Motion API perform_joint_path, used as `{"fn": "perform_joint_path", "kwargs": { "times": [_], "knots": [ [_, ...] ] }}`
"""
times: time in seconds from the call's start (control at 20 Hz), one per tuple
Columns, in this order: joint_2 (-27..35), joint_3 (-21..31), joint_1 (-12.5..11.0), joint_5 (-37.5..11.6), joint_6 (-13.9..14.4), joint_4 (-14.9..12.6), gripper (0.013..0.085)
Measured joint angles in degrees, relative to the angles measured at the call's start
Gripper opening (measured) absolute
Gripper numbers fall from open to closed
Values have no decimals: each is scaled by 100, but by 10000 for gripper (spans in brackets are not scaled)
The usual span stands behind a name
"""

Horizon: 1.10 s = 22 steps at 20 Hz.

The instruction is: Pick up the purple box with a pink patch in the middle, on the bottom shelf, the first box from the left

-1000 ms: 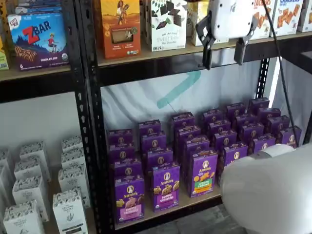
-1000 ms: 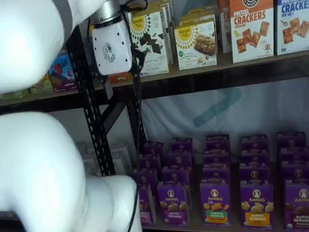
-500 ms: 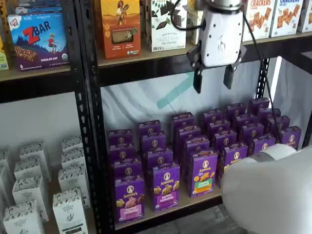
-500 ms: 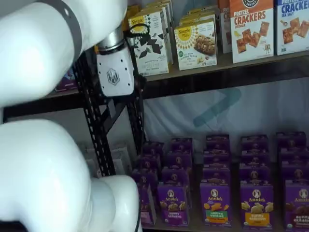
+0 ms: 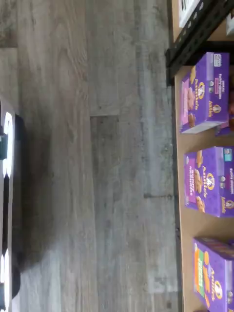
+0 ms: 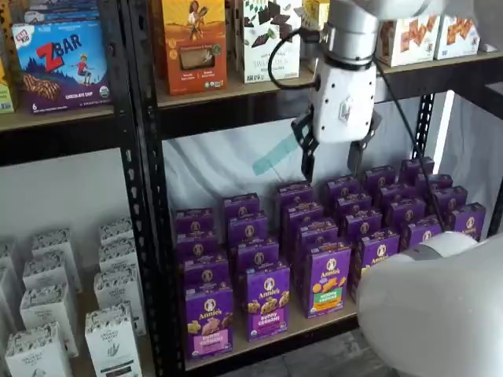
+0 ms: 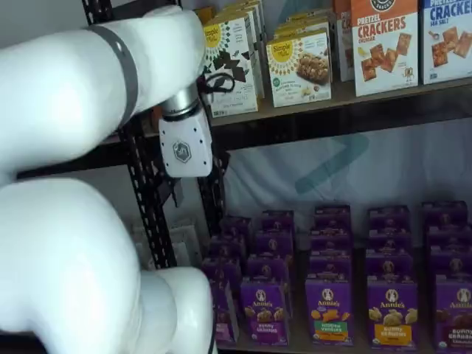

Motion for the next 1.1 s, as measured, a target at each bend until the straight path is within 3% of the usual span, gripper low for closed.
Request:
{"fn": "perform_joint_path", "kwargs": {
  "times": [0.2,0.55,1.1],
  "knots": [
    [82,483,35,-577,-31,176,850],
    [597,1251,311,-1772,159,171,850],
    [2523,1895,840,-4331,776,-165,850]
  ]
}}
